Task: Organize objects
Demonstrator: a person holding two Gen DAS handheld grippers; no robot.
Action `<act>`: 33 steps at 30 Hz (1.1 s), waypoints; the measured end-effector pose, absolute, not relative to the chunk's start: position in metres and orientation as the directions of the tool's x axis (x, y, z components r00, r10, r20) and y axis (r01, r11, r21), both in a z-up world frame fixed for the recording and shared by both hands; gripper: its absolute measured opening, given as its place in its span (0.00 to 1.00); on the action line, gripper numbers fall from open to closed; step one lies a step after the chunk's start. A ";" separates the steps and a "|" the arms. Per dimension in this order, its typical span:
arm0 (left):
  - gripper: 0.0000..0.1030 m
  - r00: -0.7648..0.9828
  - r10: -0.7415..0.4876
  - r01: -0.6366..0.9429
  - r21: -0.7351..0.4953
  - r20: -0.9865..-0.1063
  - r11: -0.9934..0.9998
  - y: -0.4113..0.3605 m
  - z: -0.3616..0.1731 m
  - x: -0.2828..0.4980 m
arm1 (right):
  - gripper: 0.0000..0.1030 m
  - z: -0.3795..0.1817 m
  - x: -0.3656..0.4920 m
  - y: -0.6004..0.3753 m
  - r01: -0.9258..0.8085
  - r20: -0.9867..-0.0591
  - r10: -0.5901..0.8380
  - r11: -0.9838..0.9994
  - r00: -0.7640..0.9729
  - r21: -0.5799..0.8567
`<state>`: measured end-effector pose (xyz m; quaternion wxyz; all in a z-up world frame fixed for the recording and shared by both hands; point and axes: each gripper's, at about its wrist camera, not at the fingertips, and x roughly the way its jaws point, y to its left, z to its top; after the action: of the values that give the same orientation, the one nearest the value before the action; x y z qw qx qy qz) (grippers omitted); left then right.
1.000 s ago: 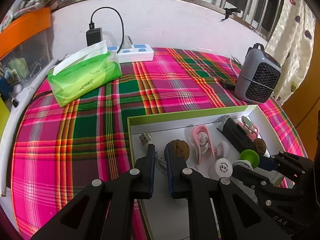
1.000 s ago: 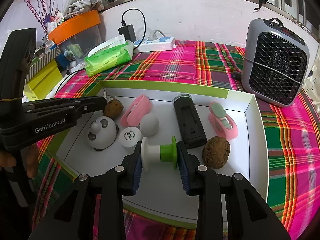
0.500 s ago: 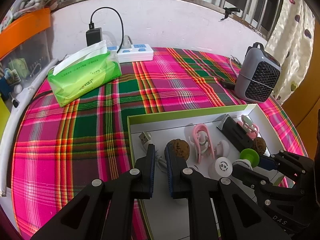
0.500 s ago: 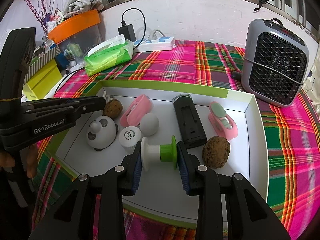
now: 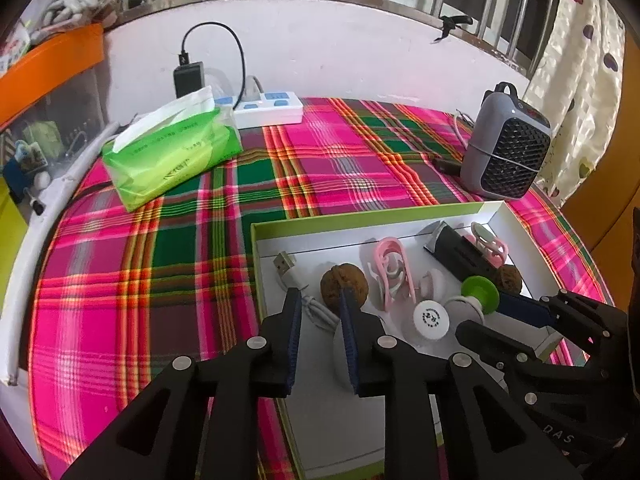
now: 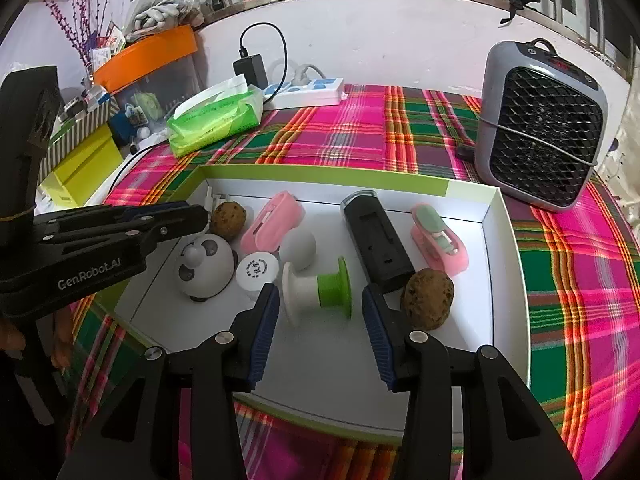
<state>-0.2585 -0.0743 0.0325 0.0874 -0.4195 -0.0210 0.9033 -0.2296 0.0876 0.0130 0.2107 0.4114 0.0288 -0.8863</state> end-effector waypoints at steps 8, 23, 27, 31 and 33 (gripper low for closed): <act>0.25 -0.669 0.137 -0.105 -0.089 -0.731 -0.990 -0.074 0.045 -0.235 | 0.44 0.019 -0.216 0.090 0.380 -0.729 -0.344 -0.916 -0.592 0.124; 0.25 -0.720 0.050 -0.041 -0.029 -0.692 -0.999 -0.064 0.059 -0.180 | 0.44 0.033 -0.180 0.098 0.353 -0.706 -0.334 -0.927 -0.624 0.127; 0.25 -0.726 0.042 -0.038 -0.021 -0.687 -0.999 -0.060 0.061 -0.163 | 0.44 0.037 -0.169 0.102 0.351 -0.697 -0.336 -0.928 -0.633 0.129; 0.25 -0.727 0.015 -0.020 -0.001 -0.687 -1.000 -0.054 0.060 -0.145 | 0.44 0.037 -0.159 0.104 0.333 -0.701 -0.305 -0.937 -0.645 0.102; 0.25 -0.719 0.008 -0.018 0.007 -0.695 -1.000 -0.050 0.057 -0.137 | 0.44 0.037 -0.154 0.105 0.326 -0.704 -0.287 -0.942 -0.650 0.083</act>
<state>-0.1375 -0.0498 0.0567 0.0071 -0.3747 0.0065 0.9271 -0.1536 0.1053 0.0368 0.1689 0.3827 0.0257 -0.9079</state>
